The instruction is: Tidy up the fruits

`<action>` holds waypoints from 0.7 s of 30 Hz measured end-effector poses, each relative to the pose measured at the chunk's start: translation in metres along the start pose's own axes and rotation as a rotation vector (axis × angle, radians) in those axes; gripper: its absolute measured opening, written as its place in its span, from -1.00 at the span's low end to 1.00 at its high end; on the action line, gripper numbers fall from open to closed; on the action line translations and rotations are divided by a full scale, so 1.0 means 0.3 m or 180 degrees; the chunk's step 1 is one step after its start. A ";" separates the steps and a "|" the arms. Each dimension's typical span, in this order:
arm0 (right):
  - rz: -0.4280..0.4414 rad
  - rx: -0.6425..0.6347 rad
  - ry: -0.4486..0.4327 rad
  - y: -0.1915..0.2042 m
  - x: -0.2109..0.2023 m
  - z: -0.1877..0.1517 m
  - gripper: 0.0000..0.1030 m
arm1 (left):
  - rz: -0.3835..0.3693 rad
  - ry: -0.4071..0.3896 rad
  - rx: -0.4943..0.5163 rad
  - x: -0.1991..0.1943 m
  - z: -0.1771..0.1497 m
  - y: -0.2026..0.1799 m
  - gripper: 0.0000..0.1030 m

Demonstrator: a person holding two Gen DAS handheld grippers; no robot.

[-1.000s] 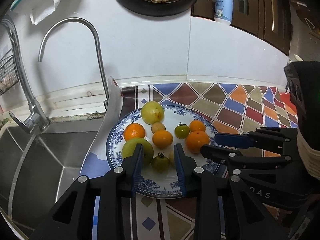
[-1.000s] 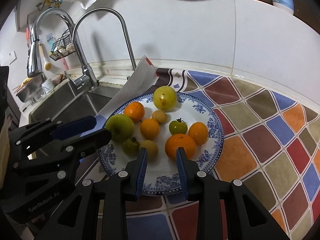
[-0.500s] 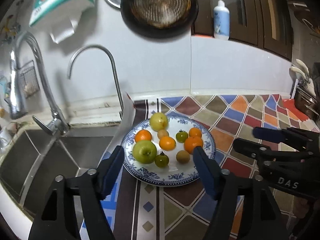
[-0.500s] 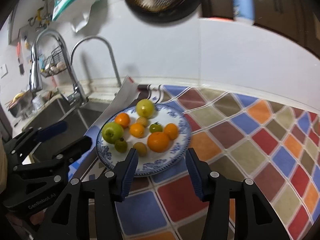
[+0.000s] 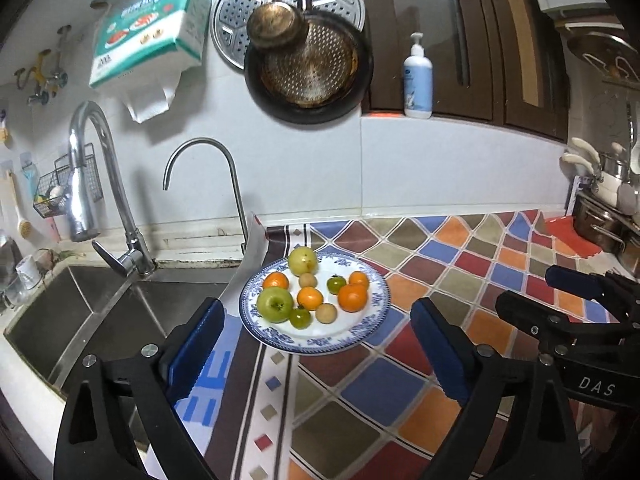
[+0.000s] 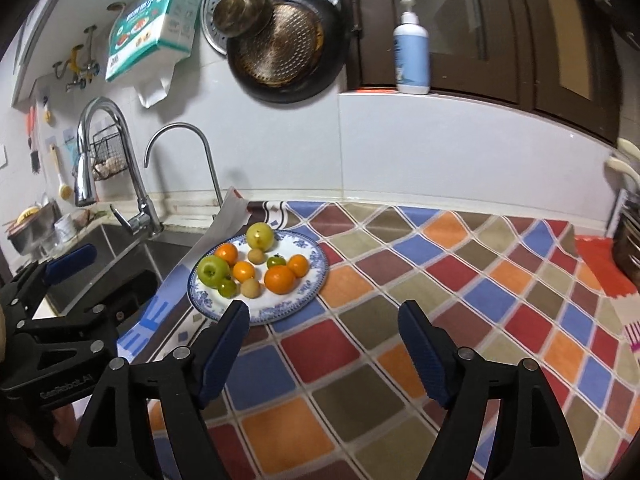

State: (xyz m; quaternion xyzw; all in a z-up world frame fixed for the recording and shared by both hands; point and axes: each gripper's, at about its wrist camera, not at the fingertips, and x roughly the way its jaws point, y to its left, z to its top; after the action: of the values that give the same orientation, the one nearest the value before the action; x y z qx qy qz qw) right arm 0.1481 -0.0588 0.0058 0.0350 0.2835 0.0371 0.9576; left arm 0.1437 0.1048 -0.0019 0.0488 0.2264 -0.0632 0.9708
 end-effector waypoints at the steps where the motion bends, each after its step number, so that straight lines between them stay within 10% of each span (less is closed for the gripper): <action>1: -0.0006 0.0011 -0.0013 -0.012 -0.019 -0.007 0.51 | 0.0007 -0.0015 -0.0003 -0.025 -0.006 -0.012 0.90; 21: -0.0087 -0.0007 -0.0232 -0.099 -0.383 -0.156 0.61 | 0.0040 -0.0168 -0.0044 -0.357 -0.090 -0.143 1.00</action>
State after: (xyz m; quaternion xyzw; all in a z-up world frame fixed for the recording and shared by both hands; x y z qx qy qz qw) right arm 0.0279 -0.0966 0.0262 0.0315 0.2488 0.0231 0.9678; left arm 0.0306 0.0765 0.0189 0.0419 0.2008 -0.0569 0.9771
